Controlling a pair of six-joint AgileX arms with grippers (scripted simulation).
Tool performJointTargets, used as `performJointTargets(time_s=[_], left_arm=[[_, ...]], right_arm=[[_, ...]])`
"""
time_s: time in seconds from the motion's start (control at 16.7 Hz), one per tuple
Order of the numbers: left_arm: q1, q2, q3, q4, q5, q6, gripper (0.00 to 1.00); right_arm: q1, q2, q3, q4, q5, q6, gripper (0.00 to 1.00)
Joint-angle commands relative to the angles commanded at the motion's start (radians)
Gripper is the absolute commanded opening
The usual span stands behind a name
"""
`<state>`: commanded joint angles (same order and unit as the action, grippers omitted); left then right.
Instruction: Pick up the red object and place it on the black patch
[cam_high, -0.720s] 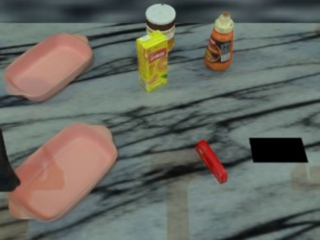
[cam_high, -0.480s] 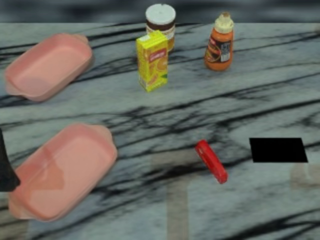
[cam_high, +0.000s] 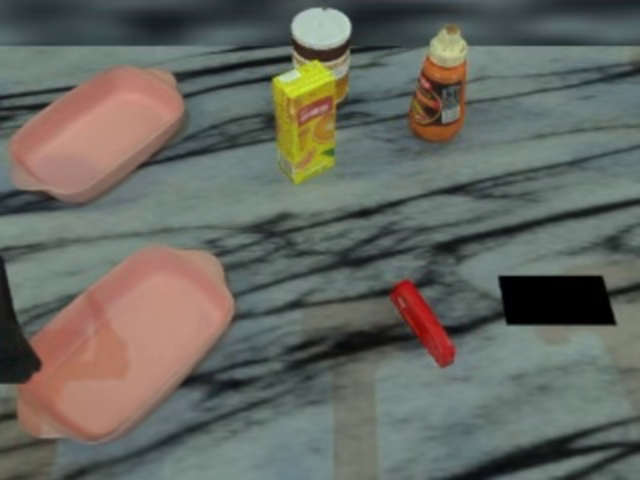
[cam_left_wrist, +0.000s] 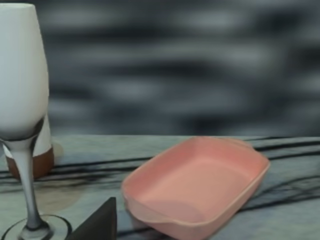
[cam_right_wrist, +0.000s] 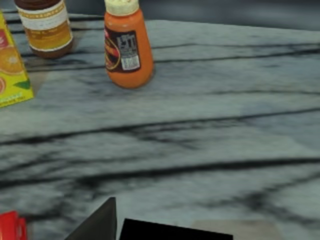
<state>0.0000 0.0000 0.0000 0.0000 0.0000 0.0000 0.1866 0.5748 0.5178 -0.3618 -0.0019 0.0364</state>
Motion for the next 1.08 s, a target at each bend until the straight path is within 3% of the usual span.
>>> performJointTargets(time_s=[0.6, 1.08], left_arm=[[0.0, 0.0, 0.0, 0.0, 0.0, 0.0, 1.0], [0.0, 0.0, 0.0, 0.0, 0.0, 0.0, 1.0]], right_arm=[[0.292, 1.059, 0.8, -0.601, 0.004, 0.049, 1.0], [0.424, 1.486, 1.188, -0.845, 0.001, 0.075, 1.0]])
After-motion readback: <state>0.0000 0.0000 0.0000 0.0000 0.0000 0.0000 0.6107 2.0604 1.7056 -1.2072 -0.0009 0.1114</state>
